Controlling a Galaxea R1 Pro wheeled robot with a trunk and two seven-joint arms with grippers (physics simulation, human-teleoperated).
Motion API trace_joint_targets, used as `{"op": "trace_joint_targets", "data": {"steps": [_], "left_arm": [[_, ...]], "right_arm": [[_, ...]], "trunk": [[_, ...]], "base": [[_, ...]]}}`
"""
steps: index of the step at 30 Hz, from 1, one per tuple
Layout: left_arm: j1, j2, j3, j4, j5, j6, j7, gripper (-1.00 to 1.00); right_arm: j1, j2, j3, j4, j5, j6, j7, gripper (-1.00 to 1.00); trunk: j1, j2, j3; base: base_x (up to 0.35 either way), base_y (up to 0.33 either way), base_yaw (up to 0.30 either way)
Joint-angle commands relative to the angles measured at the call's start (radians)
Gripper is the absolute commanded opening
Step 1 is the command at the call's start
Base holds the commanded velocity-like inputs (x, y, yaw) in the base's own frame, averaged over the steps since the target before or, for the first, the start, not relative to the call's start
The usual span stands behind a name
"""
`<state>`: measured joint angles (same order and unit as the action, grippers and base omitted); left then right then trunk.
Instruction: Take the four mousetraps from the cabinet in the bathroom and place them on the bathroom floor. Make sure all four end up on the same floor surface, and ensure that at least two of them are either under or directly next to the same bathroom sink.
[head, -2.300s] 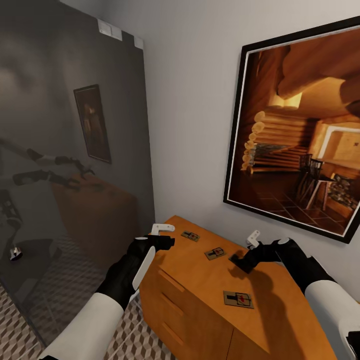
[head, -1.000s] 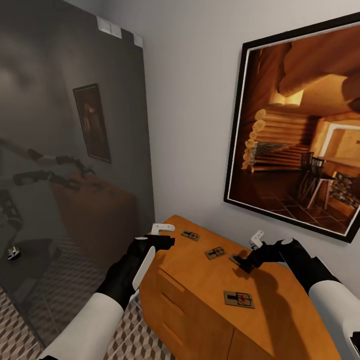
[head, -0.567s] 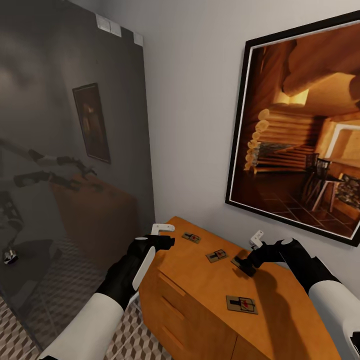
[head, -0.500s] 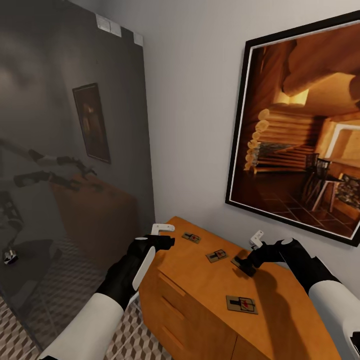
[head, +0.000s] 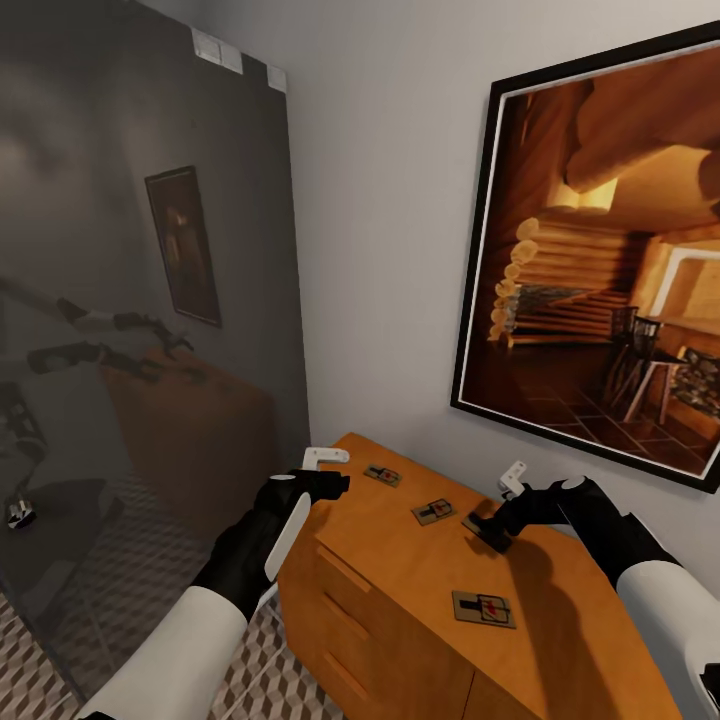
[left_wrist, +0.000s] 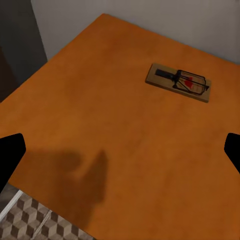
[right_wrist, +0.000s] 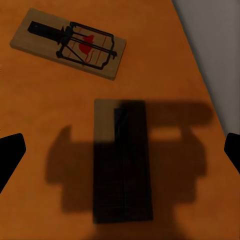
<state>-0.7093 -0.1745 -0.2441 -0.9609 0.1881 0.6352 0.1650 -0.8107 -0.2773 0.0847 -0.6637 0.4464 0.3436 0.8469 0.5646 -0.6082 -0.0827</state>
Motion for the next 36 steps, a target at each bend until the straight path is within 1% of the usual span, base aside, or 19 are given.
{"op": "trace_joint_targets", "data": {"steps": [1, 21, 24, 27, 36], "left_arm": [[-0.001, 0.000, -0.001, -0.001, 0.010, 0.004, 0.008, 1.00], [-0.001, 0.000, -0.002, -0.001, 0.010, 0.004, 0.007, 1.00], [-0.001, 0.000, -0.010, -0.001, 0.010, 0.004, 0.007, 1.00], [-0.001, 0.000, -0.020, -0.002, 0.010, 0.004, 0.009, 1.00], [-0.001, 0.000, -0.024, -0.001, 0.010, 0.004, 0.010, 1.00]], "right_arm": [[-0.001, 0.000, 0.003, -0.002, 0.004, 0.005, 0.004, 1.00], [-0.001, 0.004, 0.001, -0.001, -0.003, 0.005, 0.006, 1.00], [-0.001, 0.004, -0.001, -0.001, -0.005, 0.005, 0.009, 1.00], [-0.001, 0.003, -0.004, -0.001, -0.006, 0.005, 0.007, 1.00], [-0.001, 0.003, -0.004, -0.001, -0.006, 0.005, 0.005, 1.00]], "trunk": [[0.000, -0.002, -0.002], [0.000, -0.002, -0.002], [0.000, -0.002, -0.002], [0.012, -0.023, -0.011], [0.046, -0.086, -0.040]], "base": [[0.000, 0.000, 0.000], [0.000, 0.000, 0.000], [0.000, 0.000, 0.000], [0.000, 0.000, 0.000], [0.000, 0.000, 0.000]]}}
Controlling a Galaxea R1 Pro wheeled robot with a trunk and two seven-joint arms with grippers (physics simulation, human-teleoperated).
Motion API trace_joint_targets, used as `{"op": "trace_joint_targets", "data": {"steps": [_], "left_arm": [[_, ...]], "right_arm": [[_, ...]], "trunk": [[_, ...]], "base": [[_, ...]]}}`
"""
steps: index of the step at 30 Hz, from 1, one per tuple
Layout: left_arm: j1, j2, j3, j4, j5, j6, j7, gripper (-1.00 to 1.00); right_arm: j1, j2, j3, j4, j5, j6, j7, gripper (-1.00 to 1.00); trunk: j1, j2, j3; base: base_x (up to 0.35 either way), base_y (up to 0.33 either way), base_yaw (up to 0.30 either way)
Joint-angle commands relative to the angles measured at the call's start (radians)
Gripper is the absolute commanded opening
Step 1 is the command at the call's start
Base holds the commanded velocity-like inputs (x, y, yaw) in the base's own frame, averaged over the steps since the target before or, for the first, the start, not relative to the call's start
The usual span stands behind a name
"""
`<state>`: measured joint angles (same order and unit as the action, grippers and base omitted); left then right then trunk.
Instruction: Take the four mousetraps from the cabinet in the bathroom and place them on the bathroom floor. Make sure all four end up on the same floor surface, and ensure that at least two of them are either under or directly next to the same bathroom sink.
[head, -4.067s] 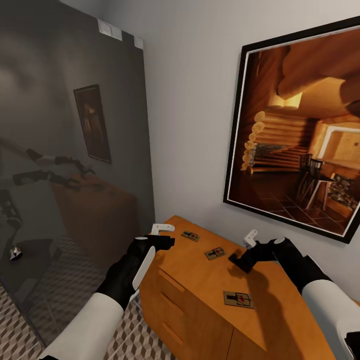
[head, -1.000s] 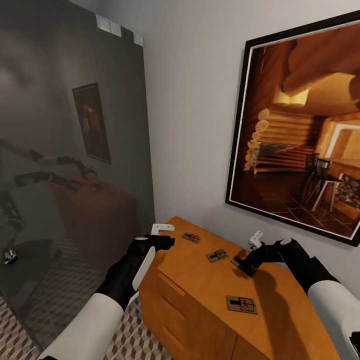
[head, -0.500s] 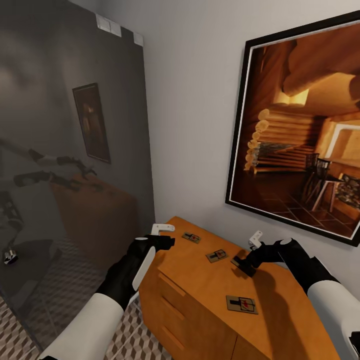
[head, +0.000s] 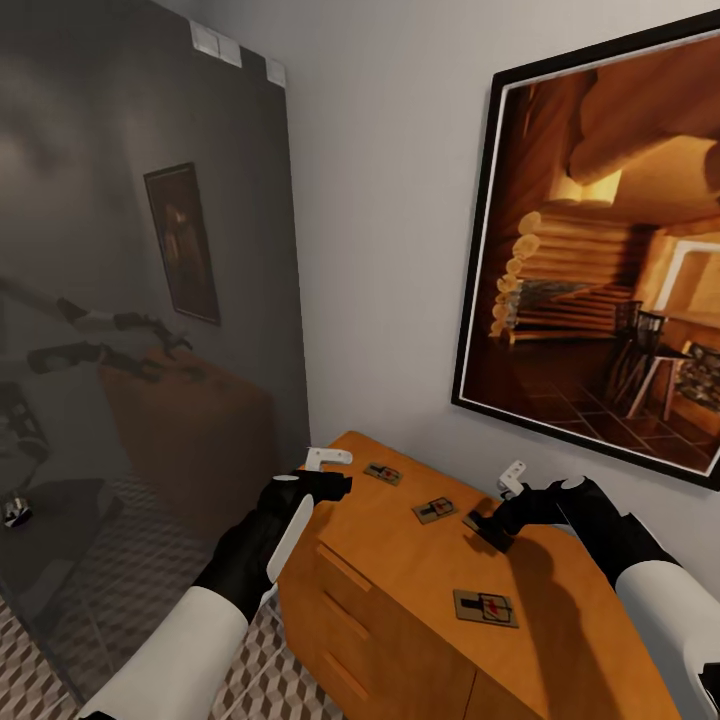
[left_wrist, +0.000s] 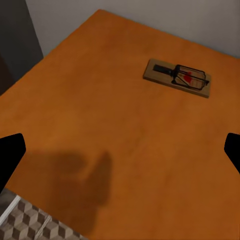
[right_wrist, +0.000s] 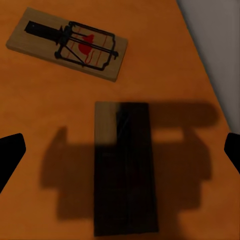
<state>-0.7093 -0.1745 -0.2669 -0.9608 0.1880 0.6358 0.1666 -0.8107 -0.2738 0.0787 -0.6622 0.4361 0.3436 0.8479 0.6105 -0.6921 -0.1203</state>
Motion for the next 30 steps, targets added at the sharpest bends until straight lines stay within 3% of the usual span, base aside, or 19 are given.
{"op": "trace_joint_targets", "data": {"steps": [1, 30], "left_arm": [[-0.001, 0.000, -0.001, -0.001, 0.010, 0.004, 0.008, 1.00], [-0.001, 0.000, -0.002, -0.001, 0.010, 0.004, 0.008, 1.00]], "right_arm": [[-0.001, -0.001, 0.002, -0.002, 0.004, 0.005, 0.004, 1.00], [-0.001, -0.001, 0.003, 0.031, 0.006, 0.005, 0.002, 1.00]], "trunk": [[0.004, -0.009, -0.005], [0.115, -0.212, -0.096]], "base": [[0.000, 0.000, 0.000], [0.000, 0.000, 0.000]]}}
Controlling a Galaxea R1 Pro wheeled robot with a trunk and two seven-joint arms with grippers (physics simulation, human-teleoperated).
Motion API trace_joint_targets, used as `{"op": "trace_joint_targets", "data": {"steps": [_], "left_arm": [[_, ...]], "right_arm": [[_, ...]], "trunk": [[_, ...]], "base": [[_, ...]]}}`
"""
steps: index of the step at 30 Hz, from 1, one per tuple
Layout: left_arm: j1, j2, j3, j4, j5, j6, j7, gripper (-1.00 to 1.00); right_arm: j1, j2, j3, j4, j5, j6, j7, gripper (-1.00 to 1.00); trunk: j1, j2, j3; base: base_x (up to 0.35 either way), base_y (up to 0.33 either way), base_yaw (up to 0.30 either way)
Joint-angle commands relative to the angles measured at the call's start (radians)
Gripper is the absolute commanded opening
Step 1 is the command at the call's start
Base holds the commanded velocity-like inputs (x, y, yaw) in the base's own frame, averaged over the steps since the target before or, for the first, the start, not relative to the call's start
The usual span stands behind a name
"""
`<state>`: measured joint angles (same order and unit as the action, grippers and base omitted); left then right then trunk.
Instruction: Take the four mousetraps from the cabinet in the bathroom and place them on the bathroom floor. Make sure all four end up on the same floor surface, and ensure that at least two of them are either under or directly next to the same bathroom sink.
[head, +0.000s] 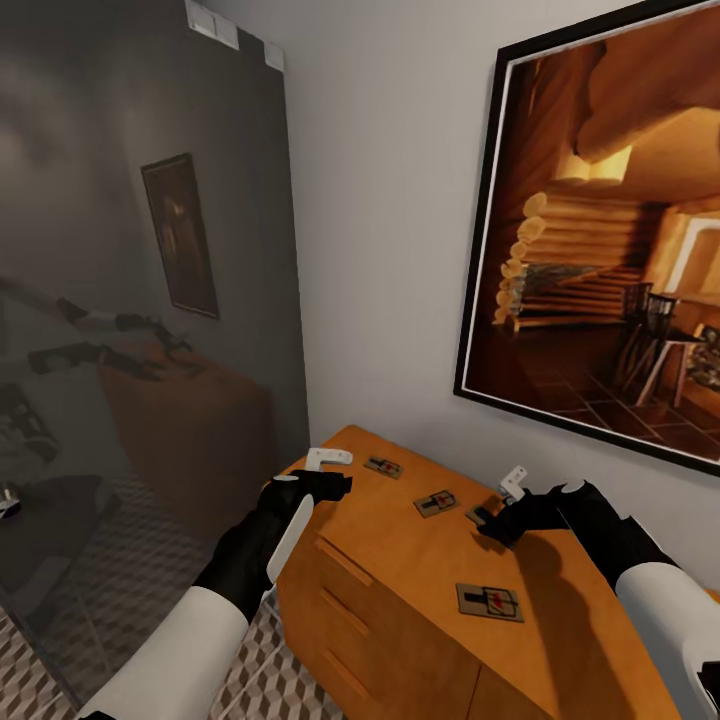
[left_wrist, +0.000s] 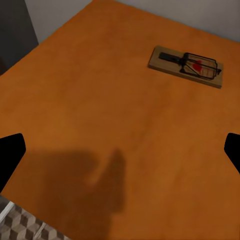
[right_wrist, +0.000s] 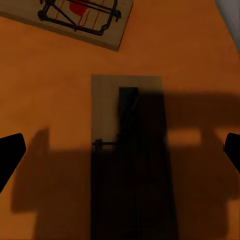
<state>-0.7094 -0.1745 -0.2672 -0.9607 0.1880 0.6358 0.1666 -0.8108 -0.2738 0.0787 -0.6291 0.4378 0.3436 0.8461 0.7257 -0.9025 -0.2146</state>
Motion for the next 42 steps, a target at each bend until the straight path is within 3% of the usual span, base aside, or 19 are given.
{"op": "trace_joint_targets", "data": {"steps": [1, 10, 22, 26, 42], "left_arm": [[-0.001, 0.000, -0.001, -0.001, 0.010, 0.004, 0.008, 1.00], [-0.001, 0.000, -0.001, -0.001, 0.010, 0.003, 0.008, 1.00], [-0.001, 0.000, -0.001, -0.001, 0.010, 0.005, 0.006, 1.00], [-0.001, 0.000, -0.001, -0.001, 0.010, 0.005, 0.007, 1.00], [-0.001, 0.000, -0.003, -0.001, 0.010, 0.005, 0.006, 1.00]], "right_arm": [[-0.001, -0.001, 0.003, -0.001, 0.004, 0.005, 0.004, 1.00], [-0.001, -0.001, 0.003, 0.000, 0.004, 0.005, 0.004, 1.00], [-0.001, -0.001, 0.002, 0.000, 0.004, 0.005, 0.004, 1.00], [-0.001, -0.001, 0.002, 0.000, 0.004, 0.005, 0.004, 1.00], [-0.001, -0.001, 0.003, 0.001, 0.004, 0.006, 0.004, 1.00]], "trunk": [[0.004, -0.008, -0.005], [0.039, -0.071, -0.033], [0.039, -0.071, -0.033], [0.054, -0.099, -0.045], [0.054, -0.099, -0.045]], "base": [[0.000, 0.000, 0.000], [0.000, 0.000, 0.000], [0.000, 0.000, 0.000], [0.000, 0.000, 0.000], [0.000, 0.000, 0.000]]}}
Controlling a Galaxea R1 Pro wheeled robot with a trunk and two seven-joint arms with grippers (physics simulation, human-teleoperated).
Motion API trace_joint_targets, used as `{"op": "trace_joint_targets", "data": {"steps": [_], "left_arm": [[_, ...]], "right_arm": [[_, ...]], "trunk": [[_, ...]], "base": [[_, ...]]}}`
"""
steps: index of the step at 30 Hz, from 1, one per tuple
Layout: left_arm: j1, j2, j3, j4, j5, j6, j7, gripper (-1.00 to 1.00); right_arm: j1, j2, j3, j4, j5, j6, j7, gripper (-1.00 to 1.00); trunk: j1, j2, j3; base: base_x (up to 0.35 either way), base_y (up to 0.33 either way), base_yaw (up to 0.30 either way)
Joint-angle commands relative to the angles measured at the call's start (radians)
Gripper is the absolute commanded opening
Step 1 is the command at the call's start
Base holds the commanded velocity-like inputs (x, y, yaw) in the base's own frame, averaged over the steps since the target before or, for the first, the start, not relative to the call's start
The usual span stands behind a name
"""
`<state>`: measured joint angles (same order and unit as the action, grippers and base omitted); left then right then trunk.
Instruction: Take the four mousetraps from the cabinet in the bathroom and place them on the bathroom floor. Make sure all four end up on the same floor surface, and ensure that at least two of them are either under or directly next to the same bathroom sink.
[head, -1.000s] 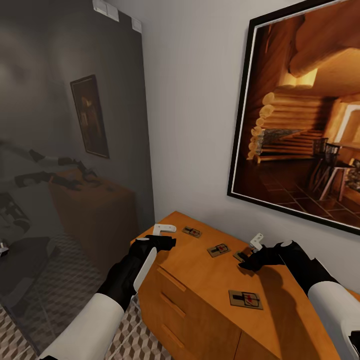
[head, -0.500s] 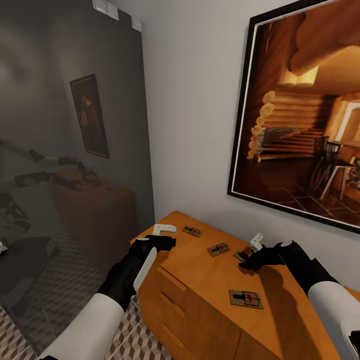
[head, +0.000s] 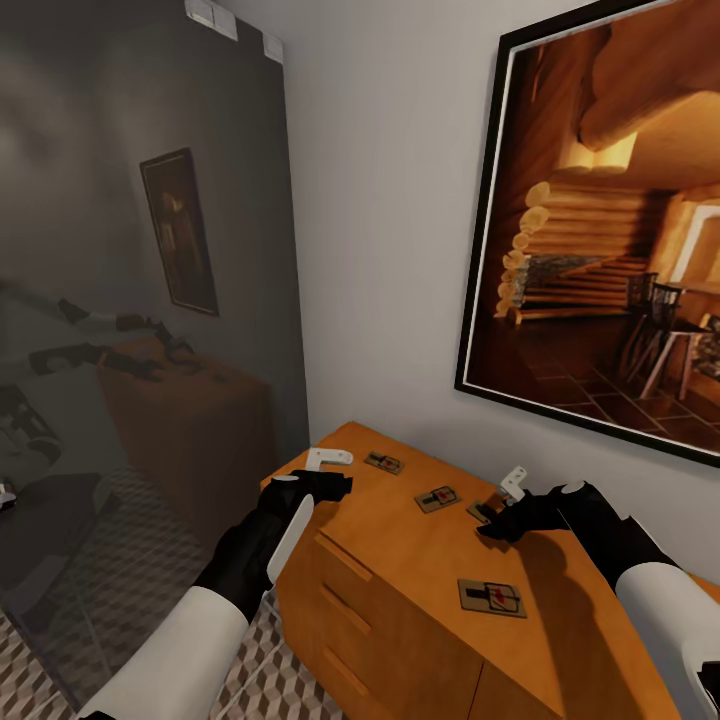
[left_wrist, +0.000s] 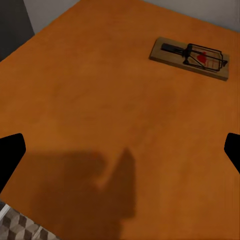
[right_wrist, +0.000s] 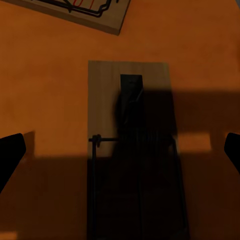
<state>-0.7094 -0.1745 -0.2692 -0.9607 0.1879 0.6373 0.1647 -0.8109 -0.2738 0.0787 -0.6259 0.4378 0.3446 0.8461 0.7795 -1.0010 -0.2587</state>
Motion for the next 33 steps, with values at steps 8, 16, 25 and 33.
{"op": "trace_joint_targets", "data": {"steps": [8, 16, 25, 33], "left_arm": [[-0.001, 0.000, -0.004, -0.001, 0.010, 0.004, 0.009, 1.00], [-0.001, 0.000, -0.005, -0.001, 0.010, 0.004, 0.009, 1.00], [-0.001, 0.000, -0.005, -0.001, 0.010, 0.005, 0.009, 1.00], [-0.001, 0.000, -0.005, -0.001, 0.010, 0.005, 0.009, 1.00]], "right_arm": [[-0.001, -0.001, 0.003, -0.002, 0.004, 0.004, 0.004, 1.00], [-0.001, -0.001, 0.003, -0.002, 0.004, 0.004, 0.004, 1.00], [-0.001, -0.001, 0.003, -0.002, 0.004, 0.004, 0.004, 1.00], [-0.001, -0.001, 0.003, -0.002, 0.004, 0.004, 0.004, 1.00]], "trunk": [[0.008, -0.015, -0.008], [0.015, -0.029, -0.014], [0.015, -0.029, -0.014], [0.015, -0.029, -0.014]], "base": [[0.000, 0.000, 0.000], [0.000, 0.000, 0.000], [0.000, 0.000, 0.000], [0.000, 0.000, 0.000]]}}
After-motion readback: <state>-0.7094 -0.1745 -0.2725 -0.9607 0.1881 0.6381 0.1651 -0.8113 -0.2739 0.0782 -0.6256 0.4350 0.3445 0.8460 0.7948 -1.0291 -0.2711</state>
